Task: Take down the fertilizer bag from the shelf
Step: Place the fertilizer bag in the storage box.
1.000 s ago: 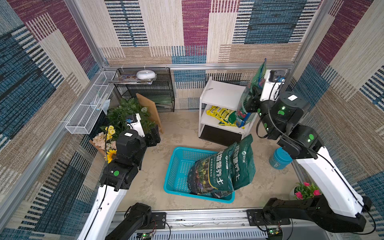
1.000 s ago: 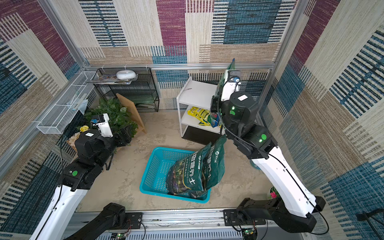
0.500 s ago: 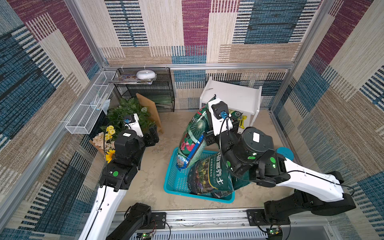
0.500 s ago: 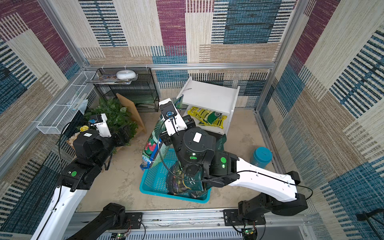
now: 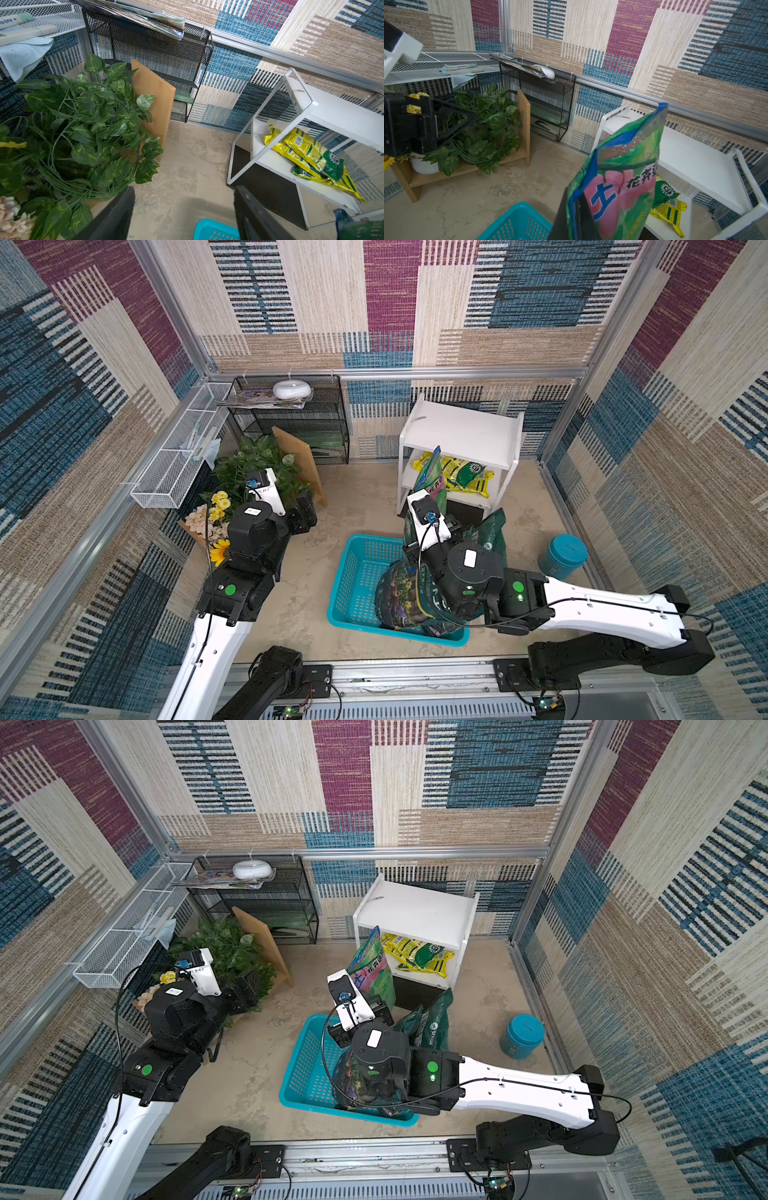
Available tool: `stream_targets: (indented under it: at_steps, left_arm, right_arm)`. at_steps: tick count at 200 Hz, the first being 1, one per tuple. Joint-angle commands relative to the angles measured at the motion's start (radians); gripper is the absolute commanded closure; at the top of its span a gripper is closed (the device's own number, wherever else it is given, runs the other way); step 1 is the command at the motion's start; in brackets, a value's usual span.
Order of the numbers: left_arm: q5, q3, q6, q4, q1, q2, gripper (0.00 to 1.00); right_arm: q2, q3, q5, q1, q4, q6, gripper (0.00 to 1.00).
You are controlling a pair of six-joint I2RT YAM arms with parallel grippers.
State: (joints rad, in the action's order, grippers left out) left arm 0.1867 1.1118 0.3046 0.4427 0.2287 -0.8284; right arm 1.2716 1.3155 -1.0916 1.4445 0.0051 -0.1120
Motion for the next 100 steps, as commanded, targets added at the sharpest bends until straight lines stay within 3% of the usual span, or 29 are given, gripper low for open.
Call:
stream_targets:
  at_steps: [1, 100]
  left_arm:
    - [0.014, -0.001, -0.007, -0.033, -0.002, 0.000, 0.21]
    - [0.013, -0.004, -0.009, -0.031, -0.002, 0.006, 0.21]
  right_arm:
    - [-0.015, -0.042, 0.021, 0.002, 0.138, 0.073, 1.00]
    - [0.038, -0.242, 0.082, -0.003, 0.113, 0.310, 1.00]
